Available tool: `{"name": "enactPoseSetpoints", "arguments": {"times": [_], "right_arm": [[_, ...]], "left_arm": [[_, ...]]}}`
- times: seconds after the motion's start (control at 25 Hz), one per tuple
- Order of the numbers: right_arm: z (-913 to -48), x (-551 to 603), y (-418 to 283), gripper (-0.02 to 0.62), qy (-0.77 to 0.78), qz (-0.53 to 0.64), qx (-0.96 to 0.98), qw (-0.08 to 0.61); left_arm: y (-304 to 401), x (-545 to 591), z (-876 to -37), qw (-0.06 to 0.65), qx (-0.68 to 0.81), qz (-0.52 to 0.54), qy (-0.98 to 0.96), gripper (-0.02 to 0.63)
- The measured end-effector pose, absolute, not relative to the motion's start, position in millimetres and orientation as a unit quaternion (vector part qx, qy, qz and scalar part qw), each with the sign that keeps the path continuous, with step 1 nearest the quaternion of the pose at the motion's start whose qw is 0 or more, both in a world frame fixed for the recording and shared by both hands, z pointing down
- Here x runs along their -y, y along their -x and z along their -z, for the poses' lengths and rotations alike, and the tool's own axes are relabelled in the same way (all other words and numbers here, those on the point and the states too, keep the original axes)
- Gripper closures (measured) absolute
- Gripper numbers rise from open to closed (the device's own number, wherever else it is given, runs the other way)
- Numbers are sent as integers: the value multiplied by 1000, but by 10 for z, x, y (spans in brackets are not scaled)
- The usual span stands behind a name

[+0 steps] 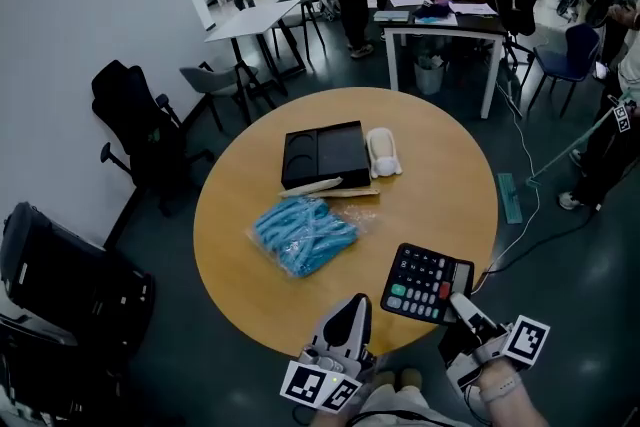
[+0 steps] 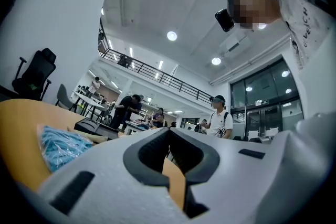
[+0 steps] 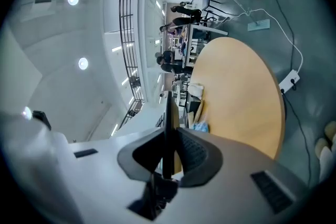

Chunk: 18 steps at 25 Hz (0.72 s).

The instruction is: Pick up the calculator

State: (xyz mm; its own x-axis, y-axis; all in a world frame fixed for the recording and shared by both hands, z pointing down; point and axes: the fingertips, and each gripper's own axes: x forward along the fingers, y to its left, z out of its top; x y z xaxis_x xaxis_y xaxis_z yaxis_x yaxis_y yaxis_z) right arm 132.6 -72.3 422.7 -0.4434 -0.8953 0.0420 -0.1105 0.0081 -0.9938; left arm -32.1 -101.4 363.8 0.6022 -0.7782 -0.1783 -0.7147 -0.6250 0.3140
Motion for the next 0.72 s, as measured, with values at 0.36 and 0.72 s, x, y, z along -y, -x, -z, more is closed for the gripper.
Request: {"name": "enactPoseSetpoints", "arguments": {"times": [0.36, 0.72], "right_arm": [[-4079, 668, -1224, 537, 399, 561, -645, 331], [-3957, 706, -1348, 537, 406, 548, -645, 345]], "left_arm": [[394, 1023, -3543, 105, 432, 164, -881, 598], [312, 1060, -3413, 94, 426, 144, -888, 598]]}}
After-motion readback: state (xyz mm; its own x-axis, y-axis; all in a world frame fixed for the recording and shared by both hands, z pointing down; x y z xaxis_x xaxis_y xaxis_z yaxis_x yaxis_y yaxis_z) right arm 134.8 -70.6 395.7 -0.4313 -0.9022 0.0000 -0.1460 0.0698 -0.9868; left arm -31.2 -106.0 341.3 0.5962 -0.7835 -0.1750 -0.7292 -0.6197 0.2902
